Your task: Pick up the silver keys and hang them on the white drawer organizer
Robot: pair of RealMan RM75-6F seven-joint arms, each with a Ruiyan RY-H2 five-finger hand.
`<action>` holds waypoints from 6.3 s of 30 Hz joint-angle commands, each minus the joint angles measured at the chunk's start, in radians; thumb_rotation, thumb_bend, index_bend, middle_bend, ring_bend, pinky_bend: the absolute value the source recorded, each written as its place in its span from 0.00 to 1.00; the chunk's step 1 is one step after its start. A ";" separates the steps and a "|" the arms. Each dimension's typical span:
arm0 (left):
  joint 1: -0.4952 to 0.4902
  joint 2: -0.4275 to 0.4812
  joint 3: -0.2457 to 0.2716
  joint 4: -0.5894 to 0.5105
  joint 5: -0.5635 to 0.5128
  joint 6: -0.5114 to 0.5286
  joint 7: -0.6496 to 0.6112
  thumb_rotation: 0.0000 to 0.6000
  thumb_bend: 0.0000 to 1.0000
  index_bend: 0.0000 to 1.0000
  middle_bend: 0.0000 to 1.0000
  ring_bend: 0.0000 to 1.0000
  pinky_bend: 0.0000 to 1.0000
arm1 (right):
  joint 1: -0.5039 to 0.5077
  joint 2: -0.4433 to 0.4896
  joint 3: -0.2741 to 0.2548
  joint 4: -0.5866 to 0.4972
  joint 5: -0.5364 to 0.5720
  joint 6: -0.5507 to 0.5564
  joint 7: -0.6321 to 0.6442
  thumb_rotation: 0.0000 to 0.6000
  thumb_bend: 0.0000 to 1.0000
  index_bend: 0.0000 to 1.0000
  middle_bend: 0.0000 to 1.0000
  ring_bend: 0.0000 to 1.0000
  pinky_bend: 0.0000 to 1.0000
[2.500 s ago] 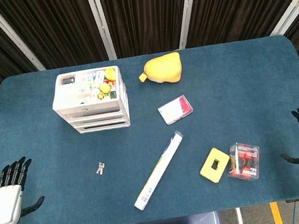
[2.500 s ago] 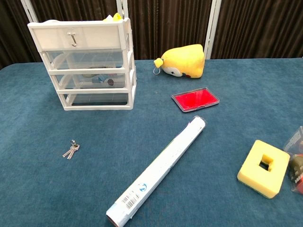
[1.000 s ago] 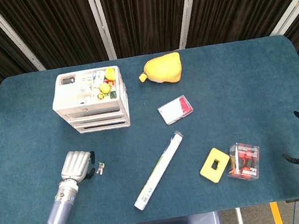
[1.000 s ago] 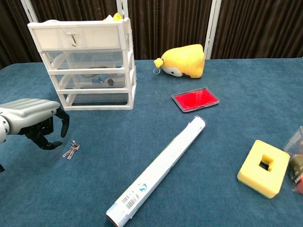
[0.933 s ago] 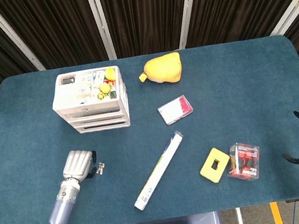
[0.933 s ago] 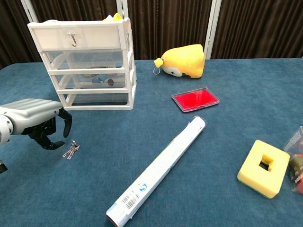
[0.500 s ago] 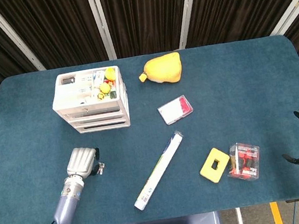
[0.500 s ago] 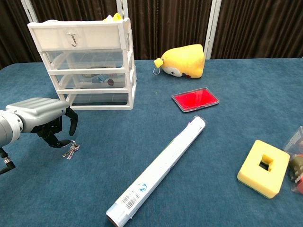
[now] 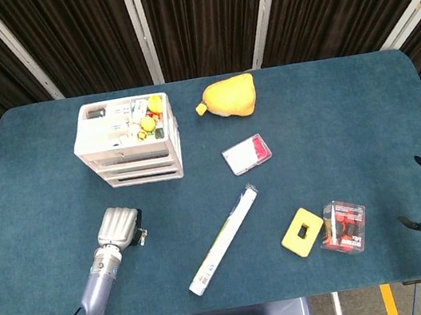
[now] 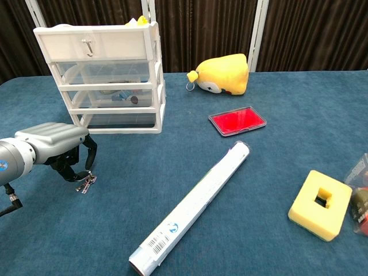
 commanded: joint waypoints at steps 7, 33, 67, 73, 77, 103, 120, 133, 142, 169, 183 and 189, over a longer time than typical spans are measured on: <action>-0.008 -0.003 0.008 0.005 -0.001 0.004 -0.007 1.00 0.38 0.55 1.00 0.98 0.82 | 0.000 0.000 0.001 -0.001 0.001 0.000 0.000 1.00 0.00 0.00 0.00 0.00 0.00; -0.034 0.048 0.007 -0.040 0.050 0.029 -0.023 1.00 0.41 0.60 1.00 0.98 0.82 | -0.002 0.000 0.002 -0.002 0.003 0.002 0.001 1.00 0.00 0.00 0.00 0.00 0.00; -0.136 0.247 0.045 0.302 0.824 0.182 -0.349 1.00 0.41 0.62 1.00 0.98 0.82 | -0.002 0.001 0.003 -0.011 0.011 -0.004 0.001 1.00 0.00 0.00 0.00 0.00 0.00; -0.154 0.226 0.062 0.425 0.920 0.233 -0.416 1.00 0.41 0.61 1.00 0.98 0.82 | -0.002 0.001 0.004 -0.012 0.013 -0.004 0.002 1.00 0.00 0.00 0.00 0.00 0.00; -0.161 0.216 0.074 0.485 0.966 0.260 -0.429 1.00 0.41 0.62 1.00 0.98 0.82 | -0.002 0.002 0.004 -0.013 0.014 -0.006 0.003 1.00 0.00 0.00 0.00 0.00 0.00; -0.194 0.065 0.087 0.784 1.041 0.353 -0.500 1.00 0.41 0.61 1.00 0.97 0.82 | -0.004 0.002 0.004 -0.014 0.011 -0.002 0.004 1.00 0.00 0.00 0.00 0.00 0.00; -0.199 0.016 0.075 0.874 1.001 0.351 -0.523 1.00 0.41 0.61 1.00 0.97 0.82 | -0.006 -0.002 0.006 -0.014 0.009 0.006 0.003 1.00 0.00 0.00 0.00 0.00 0.00; -0.187 0.017 0.079 0.889 0.982 0.372 -0.535 1.00 0.41 0.61 1.00 0.97 0.82 | -0.006 -0.002 0.008 -0.013 0.013 0.007 0.002 1.00 0.00 0.00 0.00 0.00 0.00; -0.178 0.021 0.084 0.875 0.977 0.386 -0.538 1.00 0.41 0.61 1.00 0.97 0.82 | -0.006 -0.003 0.009 -0.015 0.015 0.006 -0.002 1.00 0.00 0.00 0.00 0.00 0.00; -0.155 0.041 0.099 0.859 0.970 0.392 -0.532 1.00 0.40 0.59 1.00 0.97 0.82 | -0.005 -0.002 0.011 -0.020 0.021 0.001 0.000 1.00 0.00 0.00 0.00 0.00 0.00; -0.152 0.052 0.088 0.838 0.956 0.390 -0.522 1.00 0.34 0.55 1.00 0.97 0.82 | -0.005 -0.001 0.012 -0.021 0.024 0.002 -0.001 1.00 0.00 0.00 0.00 0.00 0.00; -0.146 0.062 0.084 0.818 0.949 0.389 -0.517 1.00 0.34 0.54 1.00 0.97 0.82 | -0.005 -0.001 0.013 -0.021 0.025 0.001 -0.001 1.00 0.00 0.00 0.00 0.00 0.00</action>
